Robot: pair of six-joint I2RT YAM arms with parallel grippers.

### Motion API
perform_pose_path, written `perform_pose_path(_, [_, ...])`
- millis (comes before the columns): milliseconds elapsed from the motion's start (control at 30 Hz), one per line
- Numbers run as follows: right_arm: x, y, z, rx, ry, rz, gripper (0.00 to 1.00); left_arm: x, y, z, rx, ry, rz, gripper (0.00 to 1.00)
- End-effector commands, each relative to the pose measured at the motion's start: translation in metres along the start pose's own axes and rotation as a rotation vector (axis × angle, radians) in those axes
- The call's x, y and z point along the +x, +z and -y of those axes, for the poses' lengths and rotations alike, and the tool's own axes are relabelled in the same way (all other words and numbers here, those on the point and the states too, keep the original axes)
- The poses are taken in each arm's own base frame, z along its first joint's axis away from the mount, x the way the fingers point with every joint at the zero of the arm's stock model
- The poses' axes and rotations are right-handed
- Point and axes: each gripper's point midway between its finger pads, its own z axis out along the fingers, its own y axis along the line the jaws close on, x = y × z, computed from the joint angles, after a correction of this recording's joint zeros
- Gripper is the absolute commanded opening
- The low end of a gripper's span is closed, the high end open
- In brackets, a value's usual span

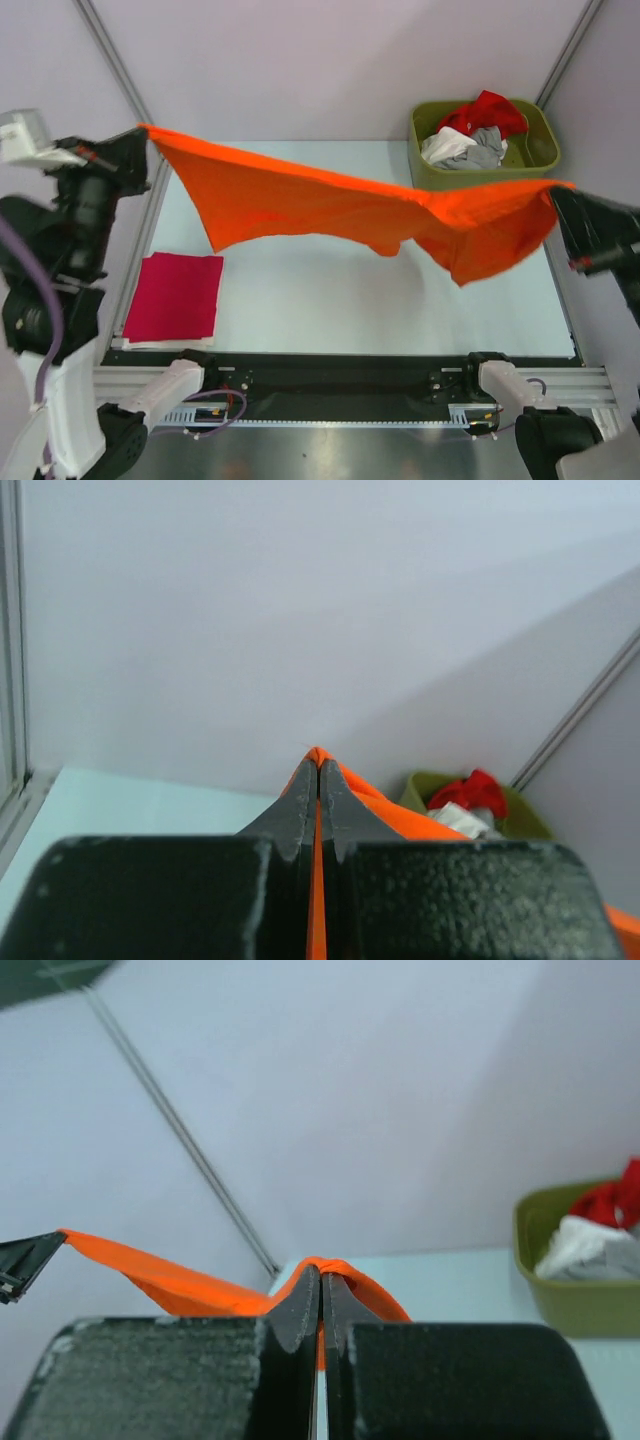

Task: Fold and stack the t-shirts
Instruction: Flatten the tshirt out

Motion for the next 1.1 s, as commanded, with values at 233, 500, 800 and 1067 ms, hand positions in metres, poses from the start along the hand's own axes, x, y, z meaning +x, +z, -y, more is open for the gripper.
perform_pose_path(233, [0.003,-0.001,0.01,0.048,0.043,0.011,0.0,-0.054,-0.022,-0.008,-0.07,0.111,0.159,0.0])
perform_pose_path(500, [0.099,0.067,0.11,0.328,0.136,-0.195,0.0,0.126,0.091,-0.012,-0.027,0.242,-0.194,0.0])
perform_pose_path(800, [0.208,0.121,0.233,0.611,0.1,-0.387,0.0,0.309,0.202,-0.026,0.05,0.344,-0.385,0.01])
perform_pose_path(1067, [0.259,0.154,0.313,0.764,0.024,-0.552,0.0,0.461,0.27,-0.061,0.007,0.277,-0.578,0.0])
